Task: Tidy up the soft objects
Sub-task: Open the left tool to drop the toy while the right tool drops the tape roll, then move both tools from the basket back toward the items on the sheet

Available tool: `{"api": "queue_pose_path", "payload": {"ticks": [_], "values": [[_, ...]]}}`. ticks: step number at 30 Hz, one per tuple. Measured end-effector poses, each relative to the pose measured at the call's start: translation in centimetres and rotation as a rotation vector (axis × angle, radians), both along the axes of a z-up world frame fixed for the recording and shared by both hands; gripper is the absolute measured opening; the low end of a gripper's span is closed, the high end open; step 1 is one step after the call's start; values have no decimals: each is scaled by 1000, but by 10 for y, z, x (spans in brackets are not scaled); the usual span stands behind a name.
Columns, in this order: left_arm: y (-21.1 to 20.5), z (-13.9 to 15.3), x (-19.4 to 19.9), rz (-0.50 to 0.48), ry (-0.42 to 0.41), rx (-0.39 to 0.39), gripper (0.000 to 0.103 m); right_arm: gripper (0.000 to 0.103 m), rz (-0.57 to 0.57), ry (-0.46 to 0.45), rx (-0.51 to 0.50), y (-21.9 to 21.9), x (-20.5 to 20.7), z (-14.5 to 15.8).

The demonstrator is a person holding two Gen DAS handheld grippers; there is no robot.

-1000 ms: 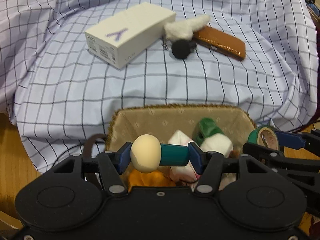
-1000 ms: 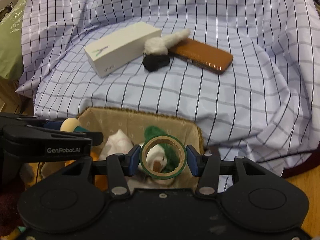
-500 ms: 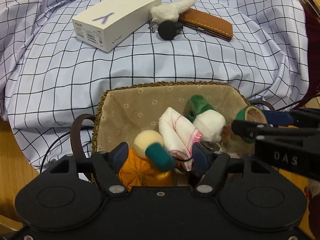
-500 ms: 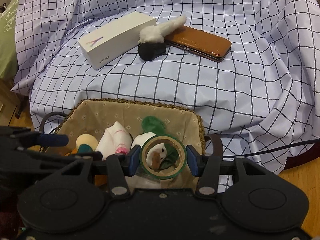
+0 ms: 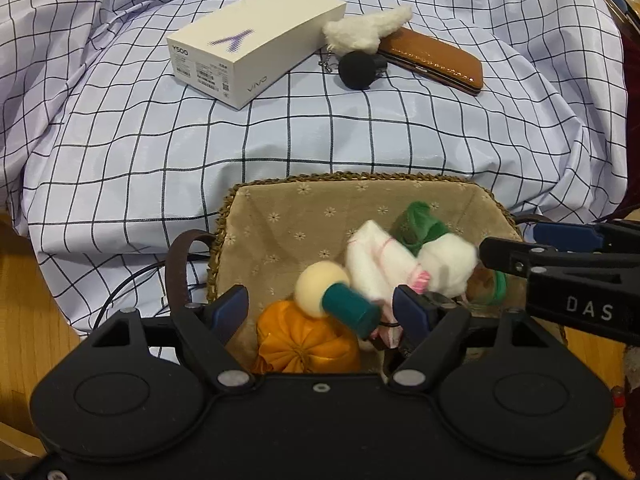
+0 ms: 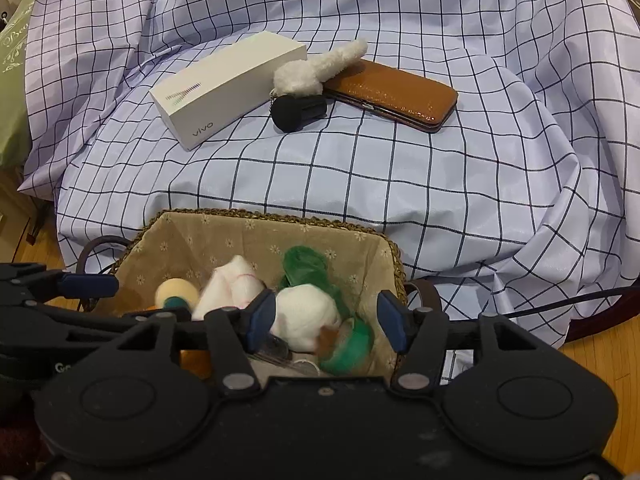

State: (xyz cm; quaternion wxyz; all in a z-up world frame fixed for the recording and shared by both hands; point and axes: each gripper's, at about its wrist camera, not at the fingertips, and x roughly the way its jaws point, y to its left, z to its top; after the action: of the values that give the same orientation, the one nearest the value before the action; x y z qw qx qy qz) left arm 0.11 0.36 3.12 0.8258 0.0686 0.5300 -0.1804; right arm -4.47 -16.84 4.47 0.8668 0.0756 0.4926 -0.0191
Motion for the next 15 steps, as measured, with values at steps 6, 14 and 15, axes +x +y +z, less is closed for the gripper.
{"api": "queue_pose_path", "payload": {"ticks": [6,14,15], "values": [[2,1,0,13,-7,-6,75,61,-6,-3,-10,-1,1,0],[4,1,3,34,-16,-13,75,63,-1,5,-16,-1,5,-2],[4,1,4,36,-16,-14,75,63,0,6,-16,-1,6,-3]]}}
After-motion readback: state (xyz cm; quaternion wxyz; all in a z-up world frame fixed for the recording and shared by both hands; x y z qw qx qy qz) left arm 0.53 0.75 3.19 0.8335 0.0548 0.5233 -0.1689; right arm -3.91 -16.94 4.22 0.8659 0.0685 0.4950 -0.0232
